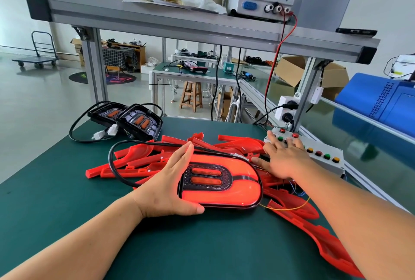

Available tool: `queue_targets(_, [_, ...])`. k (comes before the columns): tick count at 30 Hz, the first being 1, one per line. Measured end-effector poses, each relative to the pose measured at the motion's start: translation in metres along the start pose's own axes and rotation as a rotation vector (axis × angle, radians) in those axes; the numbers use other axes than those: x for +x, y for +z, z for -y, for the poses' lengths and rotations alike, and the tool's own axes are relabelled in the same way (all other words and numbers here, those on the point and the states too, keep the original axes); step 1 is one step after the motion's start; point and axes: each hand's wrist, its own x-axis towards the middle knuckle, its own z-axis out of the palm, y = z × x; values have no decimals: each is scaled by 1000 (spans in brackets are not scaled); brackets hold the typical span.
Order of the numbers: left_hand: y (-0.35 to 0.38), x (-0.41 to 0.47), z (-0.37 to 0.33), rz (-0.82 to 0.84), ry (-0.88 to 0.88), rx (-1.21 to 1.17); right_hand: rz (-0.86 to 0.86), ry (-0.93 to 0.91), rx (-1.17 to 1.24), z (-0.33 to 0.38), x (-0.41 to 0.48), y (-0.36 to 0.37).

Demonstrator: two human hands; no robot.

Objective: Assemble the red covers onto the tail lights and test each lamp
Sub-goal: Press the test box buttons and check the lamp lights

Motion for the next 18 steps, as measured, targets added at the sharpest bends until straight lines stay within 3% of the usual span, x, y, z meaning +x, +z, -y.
queue_targets(14, [-3, 0, -3, 43, -26, 41, 38, 38, 180, -2, -6, -3])
queue_targets(18, [-8, -1, -7, 95, -53, 80, -137, 37, 395, 4, -16, -8])
